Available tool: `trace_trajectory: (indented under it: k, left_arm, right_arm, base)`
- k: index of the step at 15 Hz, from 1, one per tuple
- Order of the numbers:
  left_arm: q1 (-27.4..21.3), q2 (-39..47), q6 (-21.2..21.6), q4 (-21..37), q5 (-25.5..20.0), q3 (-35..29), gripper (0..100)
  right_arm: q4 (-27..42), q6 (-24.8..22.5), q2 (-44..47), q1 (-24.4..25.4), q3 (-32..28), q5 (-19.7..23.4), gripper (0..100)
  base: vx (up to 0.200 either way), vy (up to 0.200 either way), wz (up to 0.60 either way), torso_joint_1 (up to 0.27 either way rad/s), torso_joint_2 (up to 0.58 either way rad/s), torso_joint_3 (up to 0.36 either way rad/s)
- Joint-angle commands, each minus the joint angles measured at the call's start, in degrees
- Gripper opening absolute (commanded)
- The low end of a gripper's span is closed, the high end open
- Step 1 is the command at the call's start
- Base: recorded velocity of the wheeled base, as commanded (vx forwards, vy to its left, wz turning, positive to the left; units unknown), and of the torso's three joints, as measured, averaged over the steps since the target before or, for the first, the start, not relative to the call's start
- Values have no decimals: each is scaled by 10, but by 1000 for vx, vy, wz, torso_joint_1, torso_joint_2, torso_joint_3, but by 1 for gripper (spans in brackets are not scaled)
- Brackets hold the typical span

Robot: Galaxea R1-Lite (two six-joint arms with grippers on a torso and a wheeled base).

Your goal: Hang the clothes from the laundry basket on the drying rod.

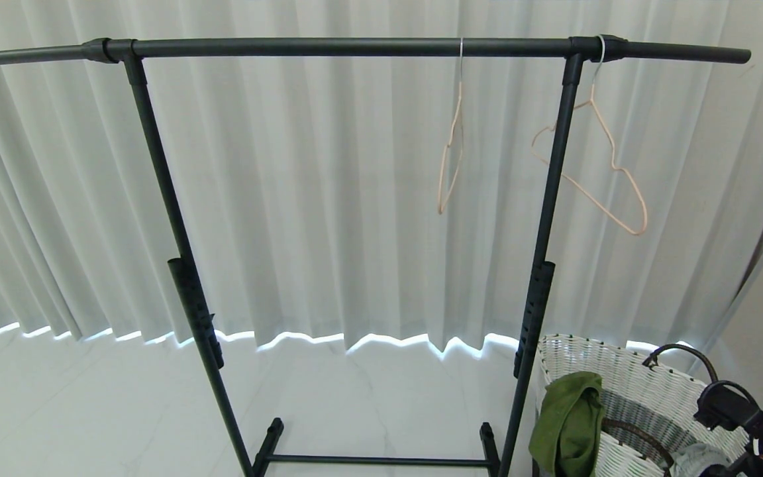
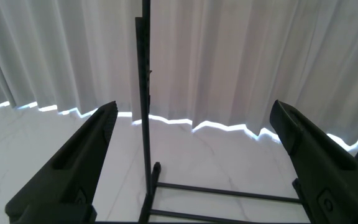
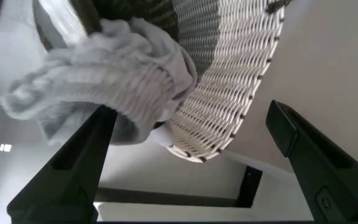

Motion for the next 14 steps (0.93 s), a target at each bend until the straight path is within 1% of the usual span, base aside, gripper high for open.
trace_trajectory:
  k: [1, 4, 7, 8, 12, 14]
  left_arm:
    - [0, 0, 0, 0, 0, 0, 100]
    - [0, 0, 0, 0, 0, 0, 100]
    - [0, 0, 0, 0, 0, 0, 100]
    - [0, 0, 0, 0, 0, 0, 100]
    - [0, 0, 0, 0, 0, 0, 100]
    - [0, 0, 0, 0, 0, 0, 100]
  right_arm:
    - [-15, -1, 36, -12, -1, 2, 100]
    - [-47, -1, 50, -12, -1, 14, 100]
    - [-47, -2, 51, -12, -1, 31, 100]
    - [-48, -2, 51, -12, -1, 33, 0]
    - [-49, -1, 47, -12, -7, 33, 0]
    - [-61, 2, 24, -12, 10, 35, 0]
  base:
    - [0, 0, 0, 0, 0, 0]
    - [0, 0, 0, 0, 0, 0]
    - [0, 0, 0, 0, 0, 0]
    - [0, 0, 0, 0, 0, 0]
    - [0, 0, 0, 0, 0, 0]
    - [0, 0, 0, 0, 0, 0]
